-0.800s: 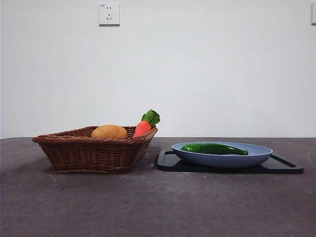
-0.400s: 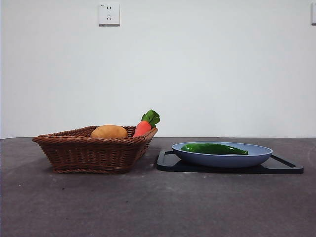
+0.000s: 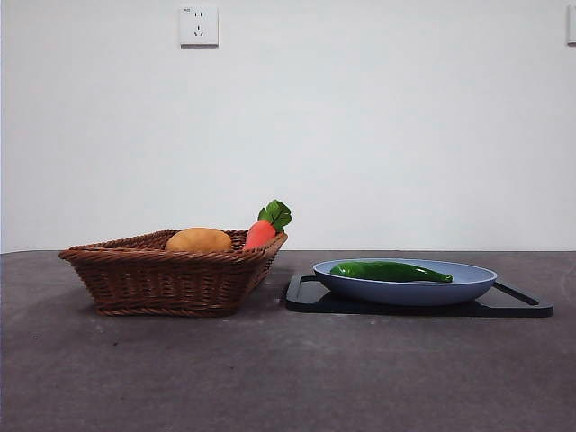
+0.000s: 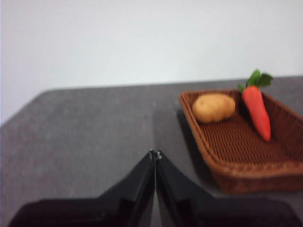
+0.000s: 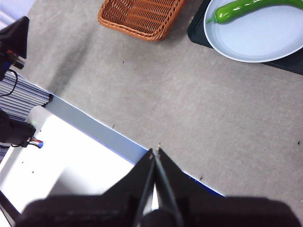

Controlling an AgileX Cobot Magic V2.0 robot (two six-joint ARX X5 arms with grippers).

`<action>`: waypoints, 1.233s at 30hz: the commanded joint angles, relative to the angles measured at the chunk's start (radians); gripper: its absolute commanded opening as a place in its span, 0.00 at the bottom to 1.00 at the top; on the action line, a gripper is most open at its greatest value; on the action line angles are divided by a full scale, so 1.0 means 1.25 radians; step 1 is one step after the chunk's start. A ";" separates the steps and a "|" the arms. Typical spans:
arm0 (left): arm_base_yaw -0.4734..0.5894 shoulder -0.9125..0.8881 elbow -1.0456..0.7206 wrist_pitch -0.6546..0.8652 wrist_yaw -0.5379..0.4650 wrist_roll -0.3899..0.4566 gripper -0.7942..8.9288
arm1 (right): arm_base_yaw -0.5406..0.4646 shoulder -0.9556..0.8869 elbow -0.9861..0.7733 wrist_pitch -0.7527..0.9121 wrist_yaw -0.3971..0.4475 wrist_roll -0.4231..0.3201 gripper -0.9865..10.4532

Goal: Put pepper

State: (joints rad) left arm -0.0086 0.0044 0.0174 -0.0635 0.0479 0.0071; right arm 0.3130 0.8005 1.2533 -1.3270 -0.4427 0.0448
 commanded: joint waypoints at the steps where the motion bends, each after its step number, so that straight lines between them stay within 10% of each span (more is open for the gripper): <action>1: 0.003 -0.002 -0.008 -0.031 0.004 -0.009 0.09 | 0.003 0.003 0.014 0.008 0.000 0.005 0.09; 28: 0.003 -0.002 -0.008 -0.052 0.006 -0.009 0.09 | -0.003 0.000 0.014 0.018 0.008 -0.043 0.09; 37: 0.003 -0.002 -0.008 -0.052 0.006 -0.009 0.09 | -0.124 -0.164 -0.120 0.343 0.020 -0.075 0.09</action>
State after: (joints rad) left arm -0.0082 0.0048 0.0174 -0.1402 0.0547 0.0055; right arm 0.1631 0.6003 1.1267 -0.9424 -0.4175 -0.0528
